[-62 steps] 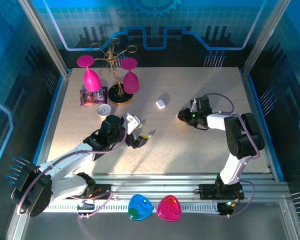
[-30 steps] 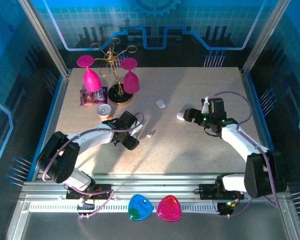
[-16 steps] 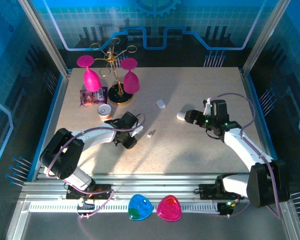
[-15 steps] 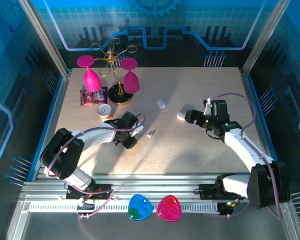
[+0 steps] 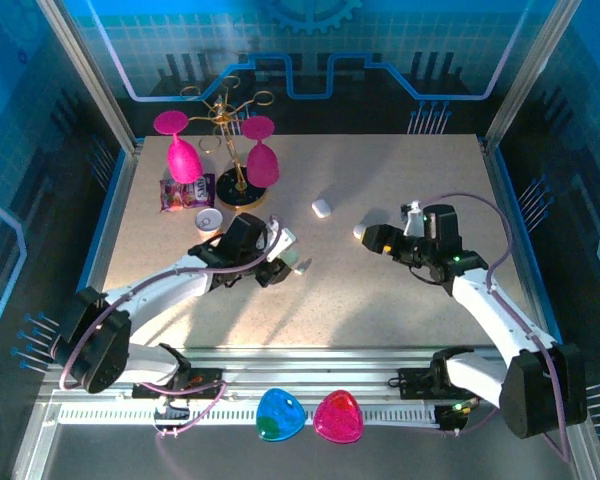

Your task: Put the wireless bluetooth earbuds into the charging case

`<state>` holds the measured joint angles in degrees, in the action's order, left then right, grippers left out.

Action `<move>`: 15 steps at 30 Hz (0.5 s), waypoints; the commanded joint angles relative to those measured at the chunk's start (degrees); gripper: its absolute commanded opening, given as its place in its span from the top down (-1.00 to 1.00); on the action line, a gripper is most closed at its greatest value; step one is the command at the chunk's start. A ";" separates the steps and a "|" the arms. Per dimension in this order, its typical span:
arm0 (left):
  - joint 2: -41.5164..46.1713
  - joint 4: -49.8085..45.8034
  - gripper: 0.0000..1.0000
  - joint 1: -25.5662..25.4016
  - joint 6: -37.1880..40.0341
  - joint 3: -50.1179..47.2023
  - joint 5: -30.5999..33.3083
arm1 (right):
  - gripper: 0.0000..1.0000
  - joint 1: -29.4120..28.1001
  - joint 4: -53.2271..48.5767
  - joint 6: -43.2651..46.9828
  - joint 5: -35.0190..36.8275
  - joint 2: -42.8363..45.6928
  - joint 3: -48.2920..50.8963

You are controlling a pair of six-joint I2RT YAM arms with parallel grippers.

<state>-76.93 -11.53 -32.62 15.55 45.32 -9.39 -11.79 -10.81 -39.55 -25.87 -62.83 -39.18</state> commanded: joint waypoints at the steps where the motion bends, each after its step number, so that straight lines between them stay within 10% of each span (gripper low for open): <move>1: 0.94 8.78 0.26 -1.31 2.19 -1.80 -6.07 | -0.66 -3.12 4.27 -7.64 -8.64 -0.89 0.69; 15: 4.46 15.43 0.25 -4.25 8.76 -3.69 -11.16 | -0.42 -15.48 14.14 -17.19 -12.46 -10.58 -3.08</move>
<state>-74.02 2.17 -36.40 21.54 42.22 -16.58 -26.15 -1.26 -54.06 -36.32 -72.16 -40.21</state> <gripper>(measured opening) 0.375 0.719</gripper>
